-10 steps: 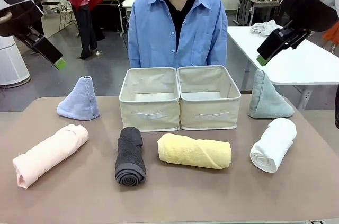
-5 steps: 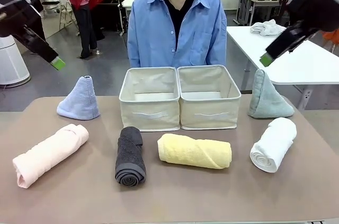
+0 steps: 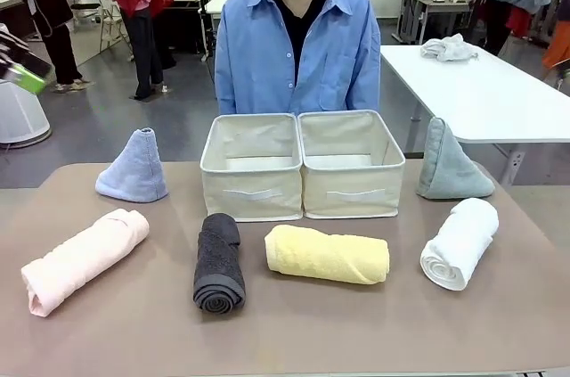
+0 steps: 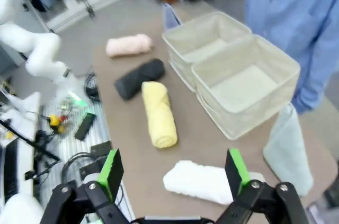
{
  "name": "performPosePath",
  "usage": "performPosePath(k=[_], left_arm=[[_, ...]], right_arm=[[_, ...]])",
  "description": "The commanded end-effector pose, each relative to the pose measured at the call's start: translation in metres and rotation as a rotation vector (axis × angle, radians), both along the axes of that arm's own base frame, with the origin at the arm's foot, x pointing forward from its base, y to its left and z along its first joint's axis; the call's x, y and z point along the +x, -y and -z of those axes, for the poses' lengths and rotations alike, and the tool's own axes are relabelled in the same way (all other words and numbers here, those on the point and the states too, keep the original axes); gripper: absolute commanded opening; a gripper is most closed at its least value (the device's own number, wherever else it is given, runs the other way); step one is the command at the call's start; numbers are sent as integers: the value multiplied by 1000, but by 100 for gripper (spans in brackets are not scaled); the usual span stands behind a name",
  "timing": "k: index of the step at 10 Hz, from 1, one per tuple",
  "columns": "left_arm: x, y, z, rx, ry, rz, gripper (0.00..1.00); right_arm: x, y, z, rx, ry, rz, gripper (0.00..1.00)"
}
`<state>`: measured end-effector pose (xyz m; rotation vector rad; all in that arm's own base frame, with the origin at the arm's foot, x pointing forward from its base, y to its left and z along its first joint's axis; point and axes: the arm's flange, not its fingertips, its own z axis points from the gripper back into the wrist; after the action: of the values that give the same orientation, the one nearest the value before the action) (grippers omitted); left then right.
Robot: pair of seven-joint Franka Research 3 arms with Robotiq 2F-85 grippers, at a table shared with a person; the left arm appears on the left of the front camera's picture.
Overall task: Sort the towels based on their folding style.
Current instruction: Pick up one triangle-folded towel and place it in the left Fabric basket.
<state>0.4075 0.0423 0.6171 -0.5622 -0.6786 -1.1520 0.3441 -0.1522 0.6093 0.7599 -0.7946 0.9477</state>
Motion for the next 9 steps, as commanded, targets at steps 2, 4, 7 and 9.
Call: performPosePath(k=[2, 4, 7, 9], left_arm=[[13, -52, 16, -181, -34, -100, 100], [0, -24, 0, -62, 1, 5, 100], [9, -76, 9, -325, 7, 54, 100], [15, -112, 20, -423, 19, 58, 100]], right_arm=[[8, 6, -7, 27, -41, -33, 100], [-2, 19, -4, 55, 6, -41, 100], [3, 42, -15, 106, 25, -296, 100], [16, 78, -4, 186, 75, -284, 100]])
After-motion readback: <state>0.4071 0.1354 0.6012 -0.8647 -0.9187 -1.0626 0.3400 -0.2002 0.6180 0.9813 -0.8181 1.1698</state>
